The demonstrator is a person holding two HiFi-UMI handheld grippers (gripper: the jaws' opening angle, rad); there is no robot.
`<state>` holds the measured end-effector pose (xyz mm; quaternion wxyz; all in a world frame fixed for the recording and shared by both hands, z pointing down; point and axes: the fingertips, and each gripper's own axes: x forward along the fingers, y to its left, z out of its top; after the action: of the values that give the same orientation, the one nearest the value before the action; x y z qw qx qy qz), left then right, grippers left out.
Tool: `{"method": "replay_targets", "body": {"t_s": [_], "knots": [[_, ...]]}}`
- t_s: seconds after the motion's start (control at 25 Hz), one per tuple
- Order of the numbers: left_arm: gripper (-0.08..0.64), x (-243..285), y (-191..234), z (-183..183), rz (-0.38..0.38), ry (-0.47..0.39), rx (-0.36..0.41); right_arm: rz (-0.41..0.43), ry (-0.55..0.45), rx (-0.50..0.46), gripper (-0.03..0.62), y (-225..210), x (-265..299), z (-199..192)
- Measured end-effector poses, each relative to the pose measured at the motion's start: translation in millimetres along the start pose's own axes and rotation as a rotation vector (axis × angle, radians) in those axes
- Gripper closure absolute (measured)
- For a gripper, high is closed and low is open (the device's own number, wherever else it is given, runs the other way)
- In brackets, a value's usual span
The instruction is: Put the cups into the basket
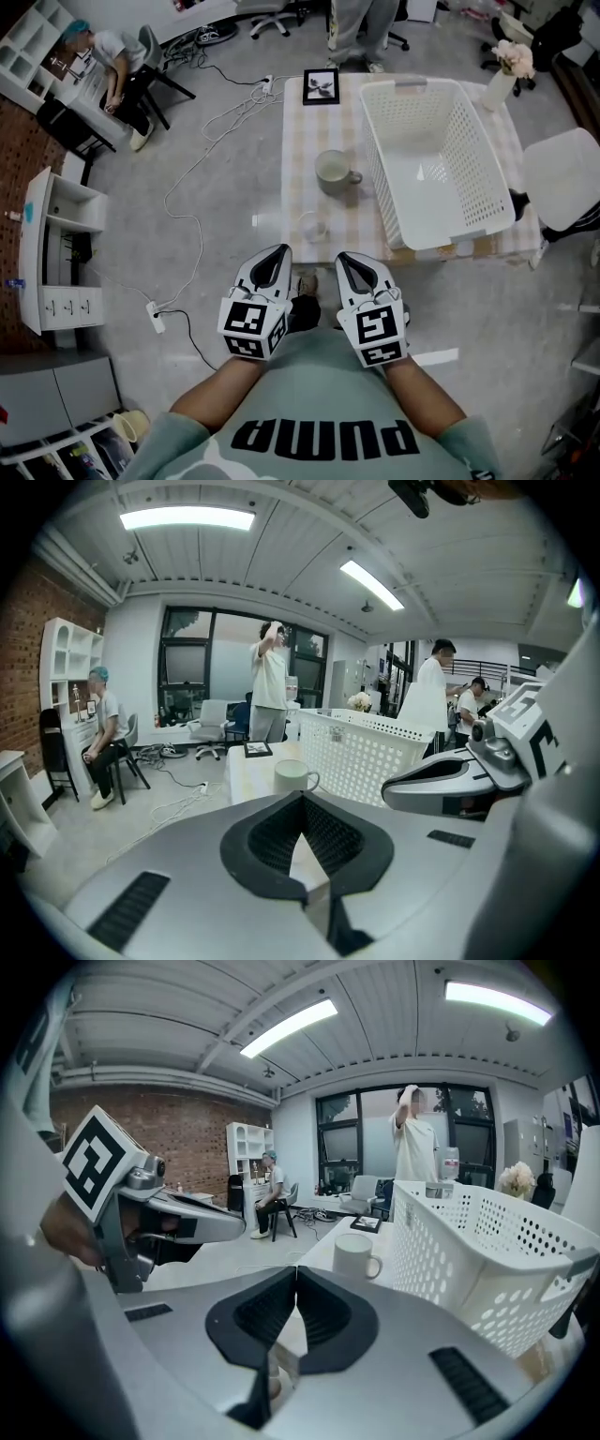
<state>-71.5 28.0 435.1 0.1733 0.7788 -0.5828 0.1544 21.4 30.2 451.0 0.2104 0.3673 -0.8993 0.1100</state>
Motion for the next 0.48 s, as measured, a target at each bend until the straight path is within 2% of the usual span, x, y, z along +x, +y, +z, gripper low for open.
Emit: {"method": "replay_targets", "body": {"t_s": [0.32,0.36,0.4,0.48], "knots": [[0.558,30,35,4,-0.058,0.017,-0.015,-0.012,0.048,0.011,0.568,3,38,6],[0.558,35,40,4,-0.066,0.020,-0.017,-0.013,0.058,0.014,0.528,4,43,5],[0.558,39,44,3,-0.075,0.024,-0.018,-0.013,0.071,0.018,0.444,4,49,4],[0.558,46,51,2,-0.094,0.031,-0.018,-0.015,0.095,0.028,0.386,6,59,2]]}}
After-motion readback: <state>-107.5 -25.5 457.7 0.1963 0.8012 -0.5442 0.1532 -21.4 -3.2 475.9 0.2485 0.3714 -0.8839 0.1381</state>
